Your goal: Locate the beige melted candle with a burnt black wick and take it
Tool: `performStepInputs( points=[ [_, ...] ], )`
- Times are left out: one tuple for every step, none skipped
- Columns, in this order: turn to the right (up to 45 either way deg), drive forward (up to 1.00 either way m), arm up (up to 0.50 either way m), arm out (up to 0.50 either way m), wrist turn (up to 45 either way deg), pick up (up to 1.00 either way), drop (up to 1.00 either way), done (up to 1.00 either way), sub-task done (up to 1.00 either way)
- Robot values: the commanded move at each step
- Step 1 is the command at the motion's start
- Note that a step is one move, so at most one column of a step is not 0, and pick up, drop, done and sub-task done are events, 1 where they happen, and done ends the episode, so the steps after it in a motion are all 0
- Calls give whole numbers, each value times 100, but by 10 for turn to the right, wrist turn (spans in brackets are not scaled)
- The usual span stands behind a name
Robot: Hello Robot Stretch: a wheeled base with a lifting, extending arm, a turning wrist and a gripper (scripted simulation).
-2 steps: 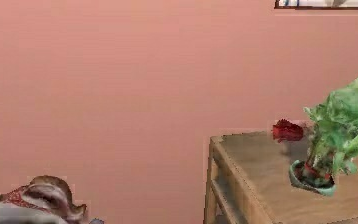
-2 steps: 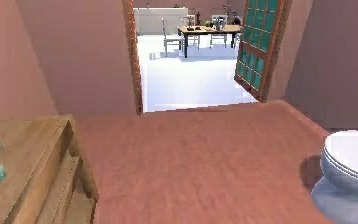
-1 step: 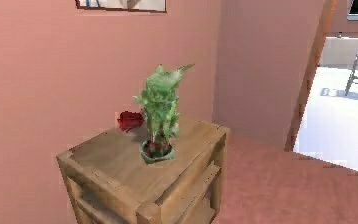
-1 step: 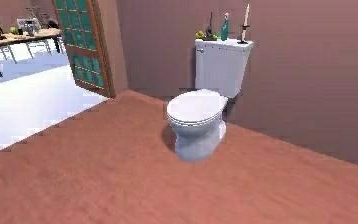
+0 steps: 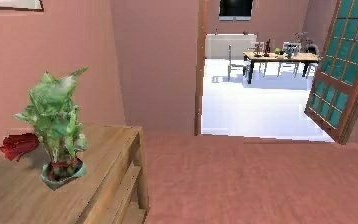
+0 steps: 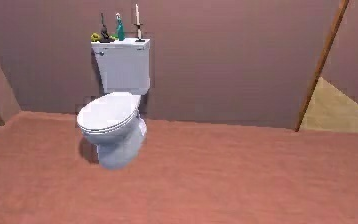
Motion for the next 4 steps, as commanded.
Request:
performStepInputs(
  points=[
    [0,100,0,0,0,0,0,0,0],
    [0,25,0,0,0,0,0,0,0],
    [-270,0,0,0,0,0,0,0,0],
    [0,20,0,0,0,0,0,0,0]
  ],
)
